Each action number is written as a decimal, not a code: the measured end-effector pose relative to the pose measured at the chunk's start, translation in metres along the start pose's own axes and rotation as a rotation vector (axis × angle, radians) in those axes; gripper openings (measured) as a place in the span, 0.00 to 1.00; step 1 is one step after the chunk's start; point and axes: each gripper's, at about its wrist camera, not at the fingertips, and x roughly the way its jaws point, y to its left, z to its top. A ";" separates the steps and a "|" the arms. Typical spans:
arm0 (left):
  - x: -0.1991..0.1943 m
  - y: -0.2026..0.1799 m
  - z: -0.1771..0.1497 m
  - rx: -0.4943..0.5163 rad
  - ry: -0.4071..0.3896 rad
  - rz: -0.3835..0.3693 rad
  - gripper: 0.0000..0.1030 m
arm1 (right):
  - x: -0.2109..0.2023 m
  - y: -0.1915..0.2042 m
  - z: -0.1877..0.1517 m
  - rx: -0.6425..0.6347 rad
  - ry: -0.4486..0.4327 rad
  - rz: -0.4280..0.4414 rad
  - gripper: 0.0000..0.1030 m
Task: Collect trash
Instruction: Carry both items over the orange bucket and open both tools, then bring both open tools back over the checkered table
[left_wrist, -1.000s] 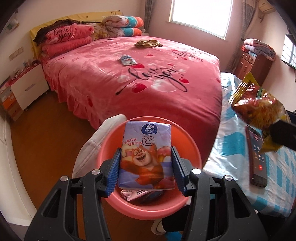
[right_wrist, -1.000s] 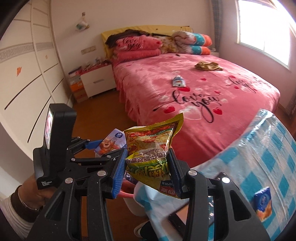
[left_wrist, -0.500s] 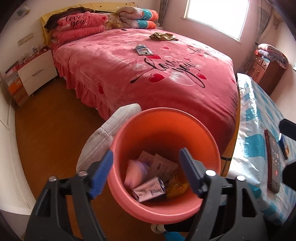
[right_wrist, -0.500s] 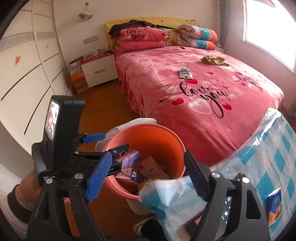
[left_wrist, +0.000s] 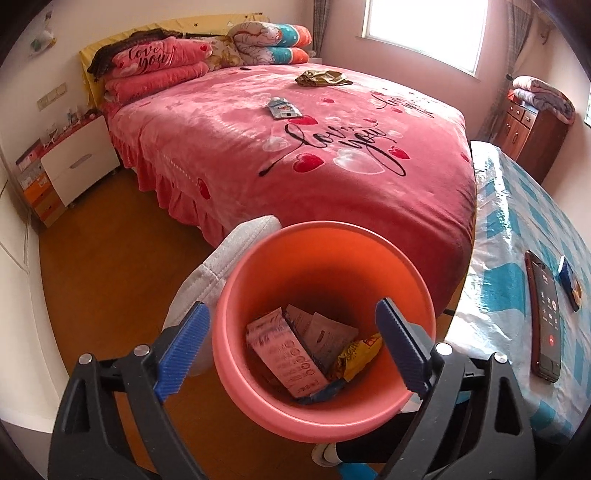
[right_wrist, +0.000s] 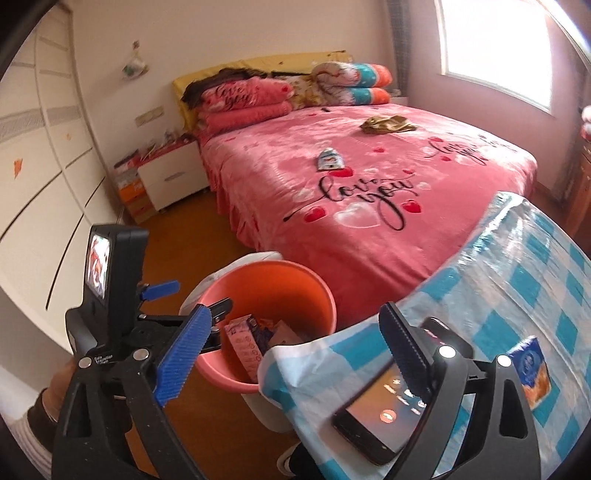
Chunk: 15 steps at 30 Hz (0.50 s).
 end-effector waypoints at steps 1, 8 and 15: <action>-0.003 -0.002 0.000 0.006 -0.007 0.000 0.89 | -0.003 -0.003 0.000 0.009 -0.005 -0.002 0.90; -0.019 -0.022 0.005 0.068 -0.049 0.020 0.89 | -0.027 -0.033 -0.010 0.083 -0.052 -0.028 0.90; -0.031 -0.040 0.009 0.098 -0.065 0.003 0.89 | -0.046 -0.065 -0.024 0.161 -0.083 -0.050 0.90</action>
